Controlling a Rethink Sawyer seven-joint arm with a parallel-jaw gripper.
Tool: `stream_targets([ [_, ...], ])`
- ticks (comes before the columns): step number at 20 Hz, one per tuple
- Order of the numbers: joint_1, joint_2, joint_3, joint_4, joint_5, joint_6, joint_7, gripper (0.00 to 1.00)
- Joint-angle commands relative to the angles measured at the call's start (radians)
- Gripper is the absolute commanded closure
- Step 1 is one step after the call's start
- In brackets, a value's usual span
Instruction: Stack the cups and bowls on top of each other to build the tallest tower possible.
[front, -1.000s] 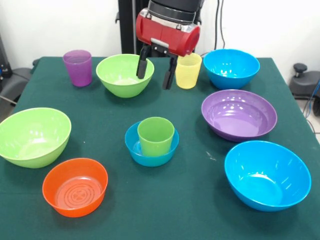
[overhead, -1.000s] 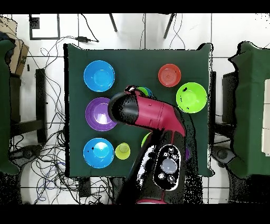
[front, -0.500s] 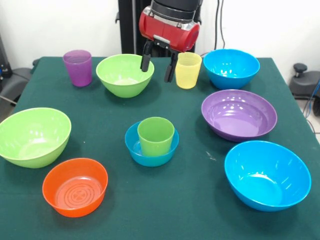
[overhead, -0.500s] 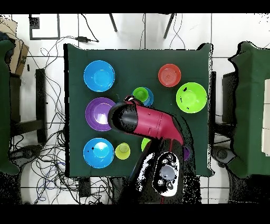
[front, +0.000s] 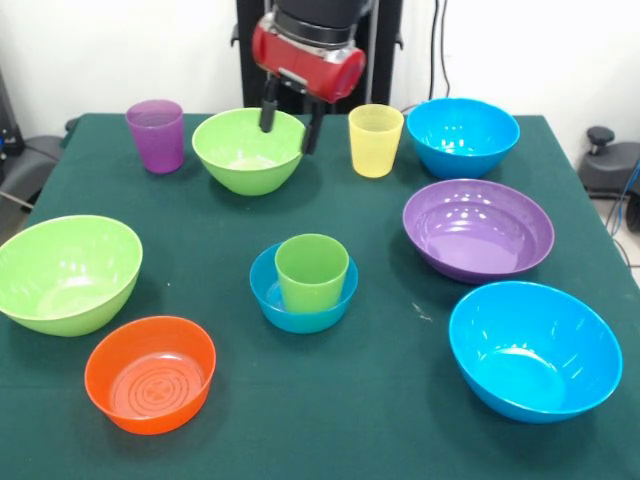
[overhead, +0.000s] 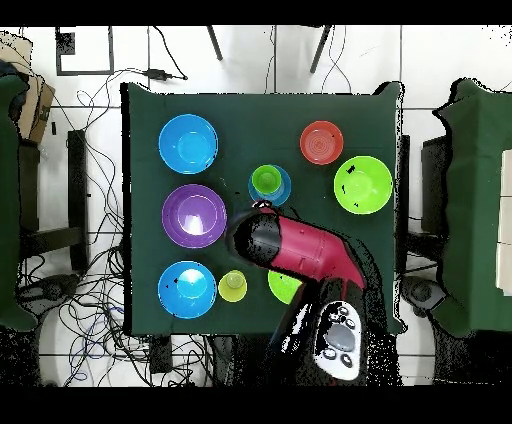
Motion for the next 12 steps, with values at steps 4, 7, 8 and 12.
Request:
stream_targets([
  [4,-0.103,0.043,0.097,0.121,-0.015,-0.107,0.103,0.0],
  [7,-0.091,0.054,0.099,0.121,-0.008,-0.121,0.124,0.0],
  [8,-0.083,0.051,0.095,0.124,-0.003,-0.12,0.134,0.0],
  [12,-0.042,0.036,0.079,0.115,0.019,-0.092,0.161,0.0],
])
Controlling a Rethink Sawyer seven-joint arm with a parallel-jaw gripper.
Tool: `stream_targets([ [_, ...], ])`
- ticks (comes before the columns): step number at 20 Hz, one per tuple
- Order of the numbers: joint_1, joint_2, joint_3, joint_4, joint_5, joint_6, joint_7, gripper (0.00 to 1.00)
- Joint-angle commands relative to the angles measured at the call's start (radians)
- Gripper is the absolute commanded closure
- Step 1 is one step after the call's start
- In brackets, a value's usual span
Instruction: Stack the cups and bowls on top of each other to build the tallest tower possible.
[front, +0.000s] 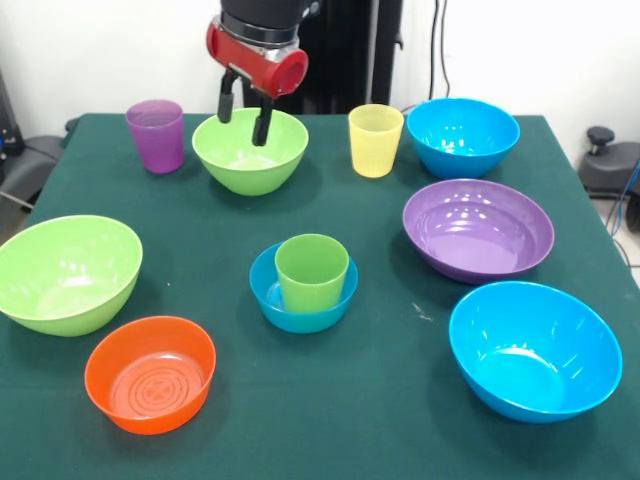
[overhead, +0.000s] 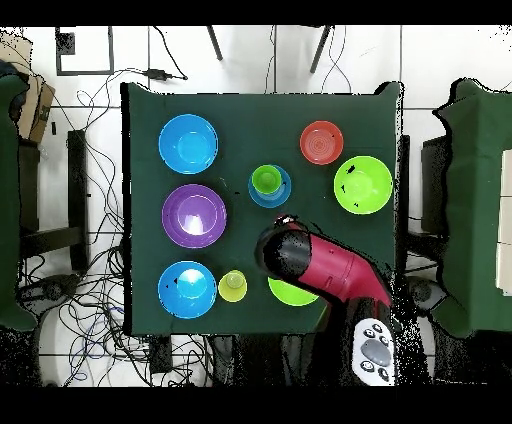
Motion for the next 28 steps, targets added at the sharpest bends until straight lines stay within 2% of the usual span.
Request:
stream_targets([
  [1,0.058,0.035,0.074,0.034,0.025,-0.026,0.168,0.0],
  [6,0.085,0.041,0.058,0.0,0.043,0.004,0.179,0.0],
  [11,0.098,0.075,0.062,-0.024,0.064,-0.024,0.19,0.0],
  [16,0.068,0.117,0.093,-0.044,0.069,-0.081,0.163,0.0],
  [28,0.042,0.212,0.116,-0.063,0.06,-0.184,0.141,0.0],
])
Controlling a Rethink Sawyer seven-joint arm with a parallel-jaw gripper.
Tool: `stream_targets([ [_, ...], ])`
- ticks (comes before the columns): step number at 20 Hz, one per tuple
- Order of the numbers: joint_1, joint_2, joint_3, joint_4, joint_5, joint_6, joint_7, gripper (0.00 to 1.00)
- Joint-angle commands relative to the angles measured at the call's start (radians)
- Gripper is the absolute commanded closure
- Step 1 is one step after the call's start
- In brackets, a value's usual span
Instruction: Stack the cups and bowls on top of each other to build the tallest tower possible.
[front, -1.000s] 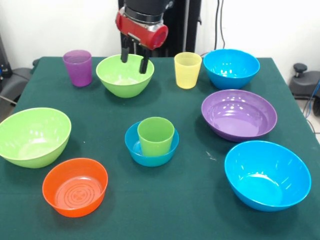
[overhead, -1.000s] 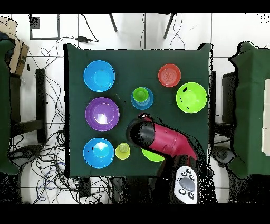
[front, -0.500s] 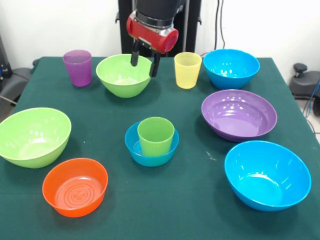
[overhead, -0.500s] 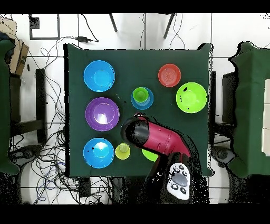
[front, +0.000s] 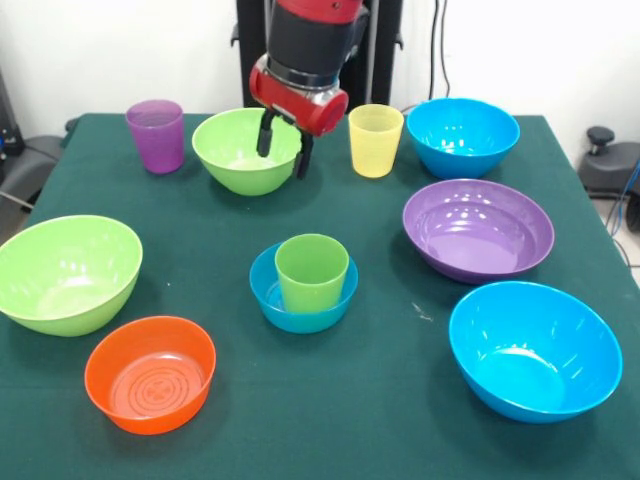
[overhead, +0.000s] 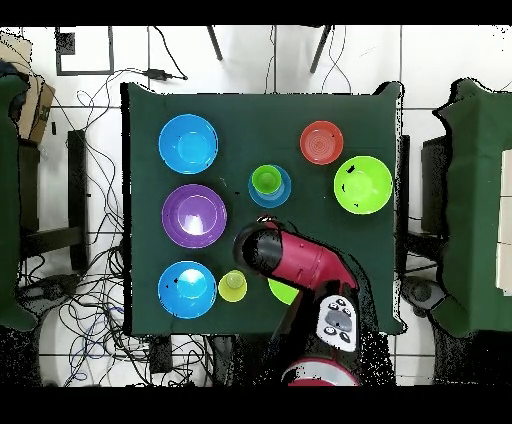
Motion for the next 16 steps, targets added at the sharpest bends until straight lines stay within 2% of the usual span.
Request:
stream_targets([
  [1,-0.027,0.102,0.111,-0.056,0.022,-0.099,0.144,0.0],
  [10,-0.01,0.114,0.095,-0.074,0.021,-0.101,0.132,0.0],
  [16,0.004,0.105,0.082,-0.079,0.029,-0.058,0.131,0.0],
])
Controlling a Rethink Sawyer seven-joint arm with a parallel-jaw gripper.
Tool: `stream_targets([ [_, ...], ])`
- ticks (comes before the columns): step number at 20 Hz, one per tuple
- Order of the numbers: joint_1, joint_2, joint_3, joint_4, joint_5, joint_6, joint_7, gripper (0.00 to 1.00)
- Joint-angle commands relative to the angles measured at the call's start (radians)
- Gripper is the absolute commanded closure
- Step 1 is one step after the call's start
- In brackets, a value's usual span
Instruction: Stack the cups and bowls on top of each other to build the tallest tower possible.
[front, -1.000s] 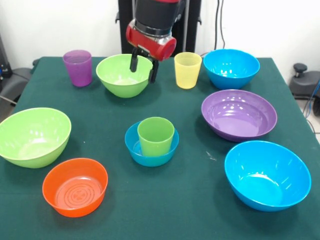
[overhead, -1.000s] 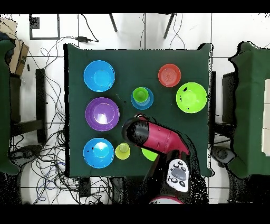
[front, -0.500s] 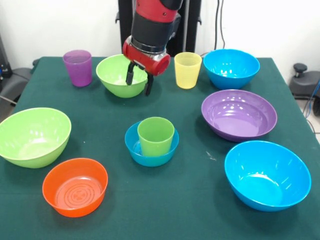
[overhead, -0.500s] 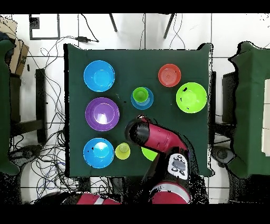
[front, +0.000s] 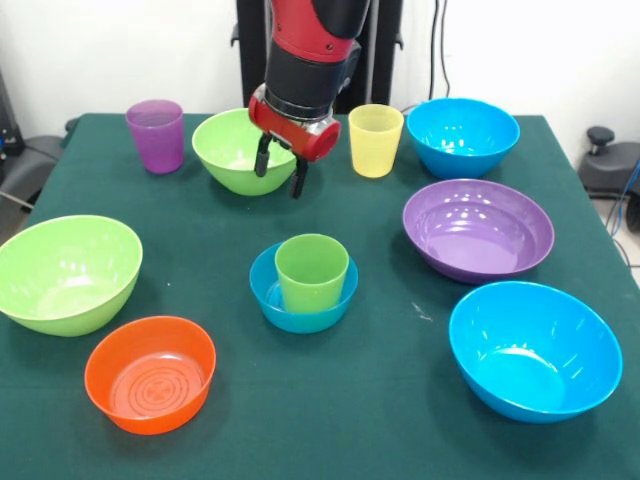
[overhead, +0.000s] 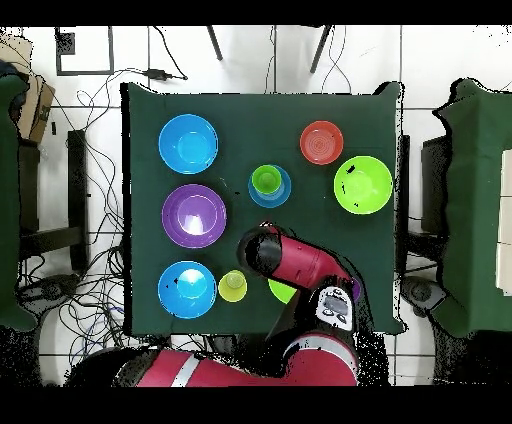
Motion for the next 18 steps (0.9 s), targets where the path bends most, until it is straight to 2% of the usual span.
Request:
stream_targets([
  [1,0.016,0.017,0.079,-0.076,0.029,-0.001,0.134,0.0],
  [6,0.012,0.006,0.086,-0.064,0.032,0.004,0.136,0.0],
  [10,0.026,-0.013,0.067,-0.083,0.04,0.06,0.133,0.0],
  [18,0.051,-0.035,0.045,-0.094,0.05,0.105,0.142,0.0],
])
